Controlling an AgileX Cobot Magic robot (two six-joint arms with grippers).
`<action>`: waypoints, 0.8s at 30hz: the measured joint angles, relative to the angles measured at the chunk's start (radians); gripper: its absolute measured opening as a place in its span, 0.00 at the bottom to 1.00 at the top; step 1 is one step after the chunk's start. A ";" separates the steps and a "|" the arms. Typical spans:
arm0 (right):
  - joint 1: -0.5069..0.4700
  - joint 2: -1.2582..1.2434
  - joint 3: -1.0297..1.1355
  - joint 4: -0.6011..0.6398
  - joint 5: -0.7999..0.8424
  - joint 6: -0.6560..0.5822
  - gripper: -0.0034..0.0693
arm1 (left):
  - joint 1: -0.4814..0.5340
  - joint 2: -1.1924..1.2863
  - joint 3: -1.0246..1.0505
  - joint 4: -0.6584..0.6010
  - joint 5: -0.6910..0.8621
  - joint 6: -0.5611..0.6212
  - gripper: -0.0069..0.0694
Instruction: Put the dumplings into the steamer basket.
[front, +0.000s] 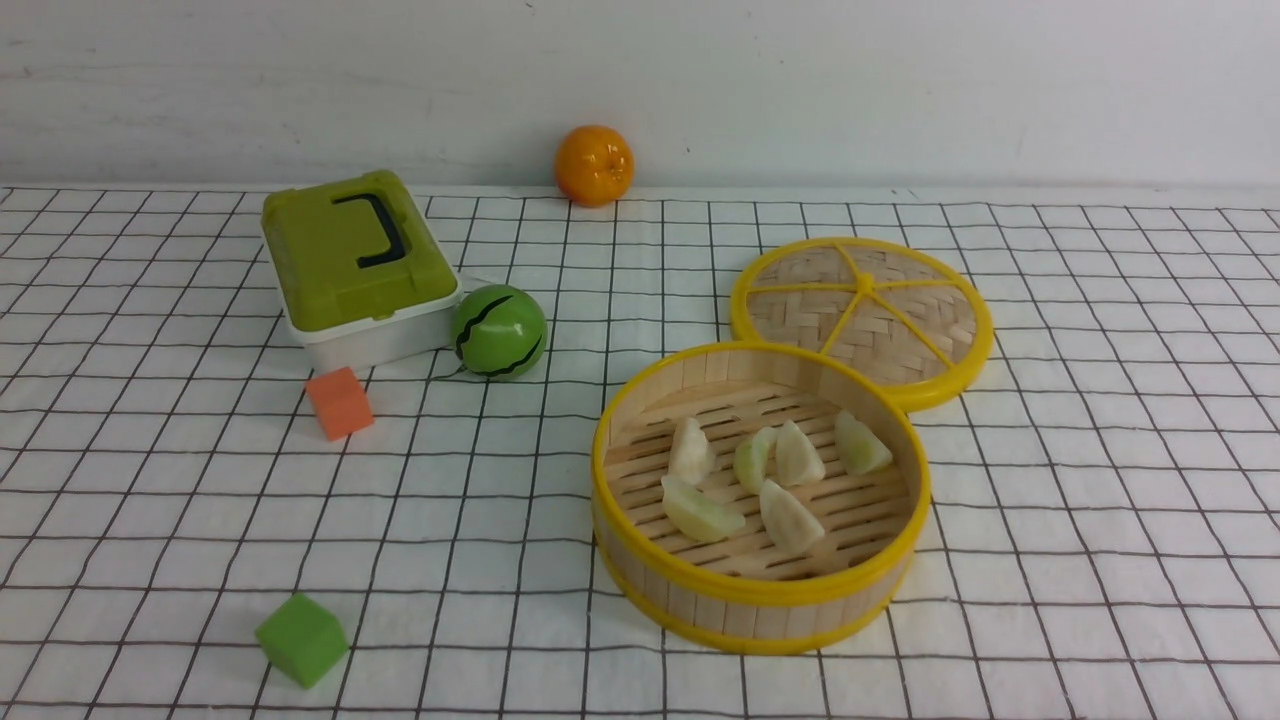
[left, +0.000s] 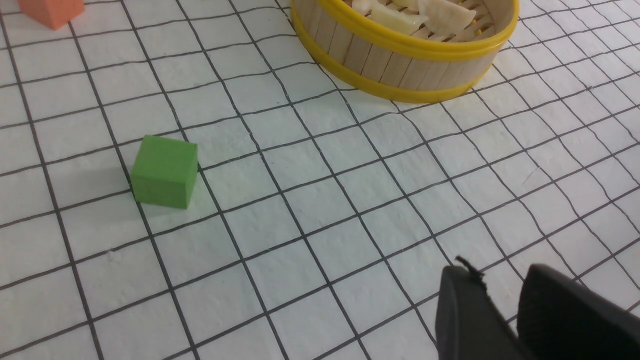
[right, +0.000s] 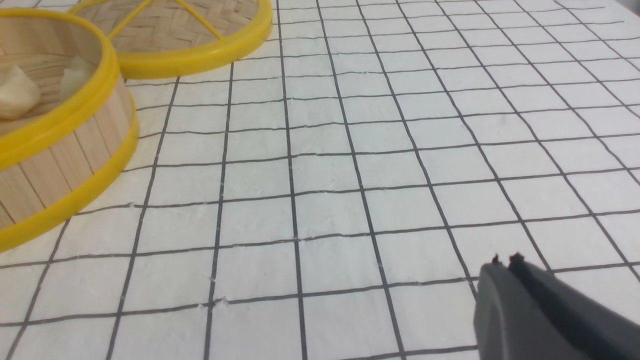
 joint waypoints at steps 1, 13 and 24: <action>0.000 0.000 0.000 0.000 0.000 0.000 0.04 | 0.000 0.000 0.000 0.000 0.000 0.000 0.31; 0.000 0.000 0.000 0.000 0.000 0.000 0.06 | 0.000 0.000 0.006 0.044 -0.006 0.000 0.31; 0.000 0.000 0.000 0.000 0.000 0.000 0.06 | 0.127 -0.064 0.240 0.067 -0.568 -0.059 0.13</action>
